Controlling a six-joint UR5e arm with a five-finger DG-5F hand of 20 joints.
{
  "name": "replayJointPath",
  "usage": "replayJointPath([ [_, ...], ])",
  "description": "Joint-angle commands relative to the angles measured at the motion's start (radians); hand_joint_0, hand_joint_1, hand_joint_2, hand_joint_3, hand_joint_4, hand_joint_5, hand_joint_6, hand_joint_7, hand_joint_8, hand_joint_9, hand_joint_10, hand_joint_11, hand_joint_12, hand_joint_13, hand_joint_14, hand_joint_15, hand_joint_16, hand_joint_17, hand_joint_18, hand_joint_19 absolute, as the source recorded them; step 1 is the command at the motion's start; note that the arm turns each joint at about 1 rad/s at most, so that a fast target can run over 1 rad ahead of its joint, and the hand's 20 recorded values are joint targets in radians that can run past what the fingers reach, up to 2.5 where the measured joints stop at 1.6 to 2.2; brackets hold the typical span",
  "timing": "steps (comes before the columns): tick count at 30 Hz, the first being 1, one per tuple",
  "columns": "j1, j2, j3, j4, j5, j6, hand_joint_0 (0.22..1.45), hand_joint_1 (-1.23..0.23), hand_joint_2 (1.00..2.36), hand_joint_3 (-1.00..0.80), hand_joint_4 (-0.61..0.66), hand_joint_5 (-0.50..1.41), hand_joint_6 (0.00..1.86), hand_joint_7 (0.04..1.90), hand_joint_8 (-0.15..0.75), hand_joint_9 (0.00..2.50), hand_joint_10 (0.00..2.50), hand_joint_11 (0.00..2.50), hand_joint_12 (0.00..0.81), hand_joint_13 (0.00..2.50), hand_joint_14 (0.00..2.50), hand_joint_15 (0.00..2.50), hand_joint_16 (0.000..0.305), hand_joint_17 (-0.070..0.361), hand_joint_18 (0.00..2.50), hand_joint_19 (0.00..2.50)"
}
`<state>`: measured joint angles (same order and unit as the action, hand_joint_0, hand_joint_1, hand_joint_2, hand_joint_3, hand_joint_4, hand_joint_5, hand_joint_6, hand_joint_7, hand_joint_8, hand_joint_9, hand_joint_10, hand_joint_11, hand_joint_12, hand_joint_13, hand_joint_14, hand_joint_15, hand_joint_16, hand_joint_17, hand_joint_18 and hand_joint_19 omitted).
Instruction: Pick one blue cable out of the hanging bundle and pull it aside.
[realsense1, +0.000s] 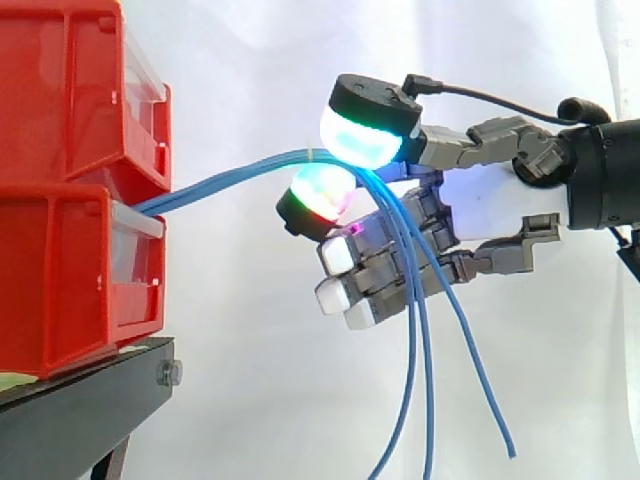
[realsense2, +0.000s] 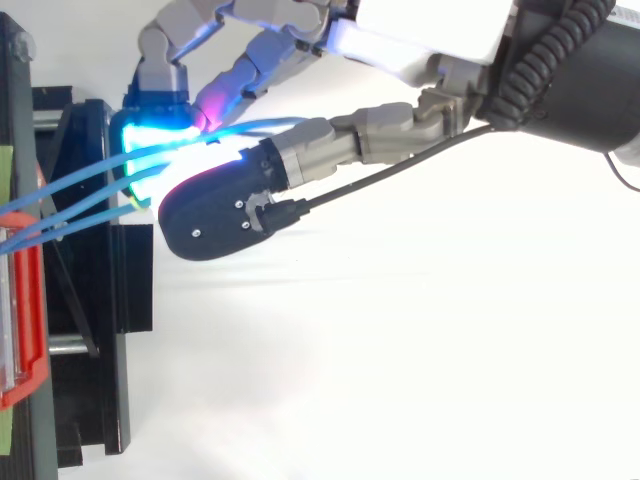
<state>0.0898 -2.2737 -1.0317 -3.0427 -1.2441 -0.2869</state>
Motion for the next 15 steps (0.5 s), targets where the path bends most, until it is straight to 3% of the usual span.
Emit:
replayJointPath([
  [1, 0.001, -0.001, 0.001, -0.001, 0.000, 0.000, 0.76, -0.90, 1.00, -0.50, -0.27, -0.13, 0.97, 1.08, 0.143, 0.94, 0.02, 0.53, 0.210, 0.78, 0.02, 0.41, 0.028, 0.064, 0.61, 0.29],
  [15, 0.001, -0.001, 0.001, -0.004, 0.000, 0.000, 0.65, -0.95, 1.00, -0.50, -0.16, -0.12, 0.95, 0.85, 0.141, 0.93, 0.02, 0.53, 0.210, 0.77, 0.02, 0.41, 0.028, 0.064, 0.61, 0.30],
])
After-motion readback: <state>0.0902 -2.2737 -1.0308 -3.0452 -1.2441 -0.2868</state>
